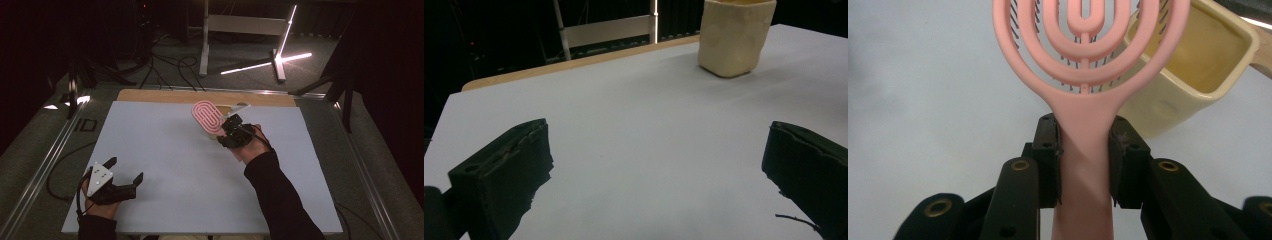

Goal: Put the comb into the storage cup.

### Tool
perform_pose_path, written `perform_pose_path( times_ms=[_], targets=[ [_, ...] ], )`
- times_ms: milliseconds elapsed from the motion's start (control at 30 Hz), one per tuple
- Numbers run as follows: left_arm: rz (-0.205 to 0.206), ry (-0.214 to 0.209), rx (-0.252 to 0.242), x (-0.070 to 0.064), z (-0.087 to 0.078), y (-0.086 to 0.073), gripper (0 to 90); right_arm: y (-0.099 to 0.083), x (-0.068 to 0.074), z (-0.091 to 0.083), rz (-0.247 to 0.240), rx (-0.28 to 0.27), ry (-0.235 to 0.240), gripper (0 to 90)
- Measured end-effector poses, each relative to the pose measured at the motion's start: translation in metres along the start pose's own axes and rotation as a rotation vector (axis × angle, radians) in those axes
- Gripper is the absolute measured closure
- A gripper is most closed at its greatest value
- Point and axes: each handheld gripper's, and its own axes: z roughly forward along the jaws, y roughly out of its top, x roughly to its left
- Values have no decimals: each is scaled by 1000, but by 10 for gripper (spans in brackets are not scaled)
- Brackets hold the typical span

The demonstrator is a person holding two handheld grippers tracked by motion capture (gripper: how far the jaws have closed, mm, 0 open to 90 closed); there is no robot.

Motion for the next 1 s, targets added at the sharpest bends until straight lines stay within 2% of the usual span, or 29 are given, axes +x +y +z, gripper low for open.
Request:
perform_pose_path(
  times_ms=[467,1000],
  targets=[
    [1,0,2,0,0,0,1,1,-8,-2,27,-25,6,698],
    [0,-1,2,0,0,0,1,6,-15,-3,38,-42,-12,698]
  ],
)
